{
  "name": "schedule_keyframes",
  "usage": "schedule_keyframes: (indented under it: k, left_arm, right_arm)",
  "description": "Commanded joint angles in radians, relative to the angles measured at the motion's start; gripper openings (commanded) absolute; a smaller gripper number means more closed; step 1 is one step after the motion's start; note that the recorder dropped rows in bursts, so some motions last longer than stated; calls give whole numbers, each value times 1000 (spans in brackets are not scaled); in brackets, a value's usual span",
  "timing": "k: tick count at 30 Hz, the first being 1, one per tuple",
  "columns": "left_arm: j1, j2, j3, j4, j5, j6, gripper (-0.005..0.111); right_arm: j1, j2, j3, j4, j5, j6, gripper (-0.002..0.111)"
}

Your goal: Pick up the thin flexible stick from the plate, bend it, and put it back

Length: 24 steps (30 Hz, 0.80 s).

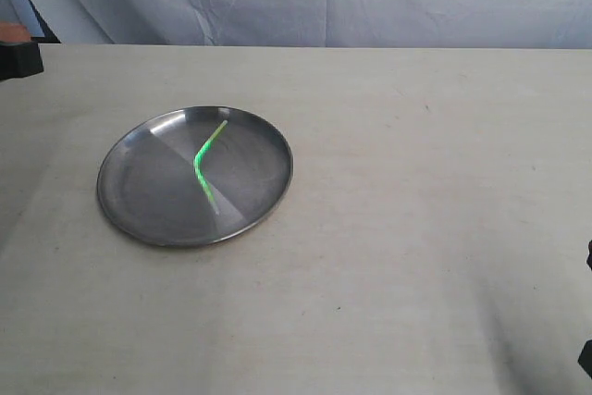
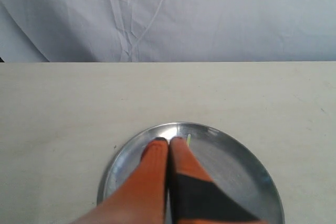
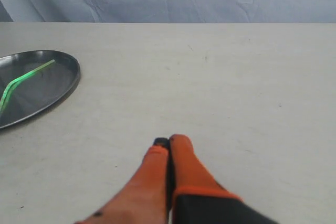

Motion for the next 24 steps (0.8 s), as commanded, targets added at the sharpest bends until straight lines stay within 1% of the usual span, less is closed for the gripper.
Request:
schedule_keyframes:
  k: [1,4,8,11,13,16,18,20,22,24]
  left_arm:
    - [6,-7,4,-8,-5,1,0]
    - [2,-8,4,-8,-5,1,0]
    - [-8,-57,16,-3,-20,1,0]
    - [-15,-173,51,111,-18,6,0]
    - [-15,-302,96,190,42,6,0]
    - [-15,-492,143,257,210,-4,0]
    - [-15,-581,160,277,299,-48,0]
    - [-15,-646,164,322,370,-126,0]
    - [-15,-685,178,367,383,-224,0]
    - [-15,-714,210,461,370,-358,0]
  right_arm:
    - [-6,-6,2,0,-3,-2,-1]
    - [-6,-6,2,0,-3,-2,-1]
    - [-6,-6,2,0,-3,-2,-1]
    - [-6,-6,2,0,-3,-2,-1]
    - [-6,-6,2,0,-3,-2,-1]
    - [-6,-6,2,0,-3,-2,-1]
    - [-6,-6,2,0,-3,-2,-1]
    - [-6,-6,2,0,-3,-2,-1]
    - [-6,-6,2,0,-3,-2,-1]
    - [-6,-6,2,0,-3,-2,-1]
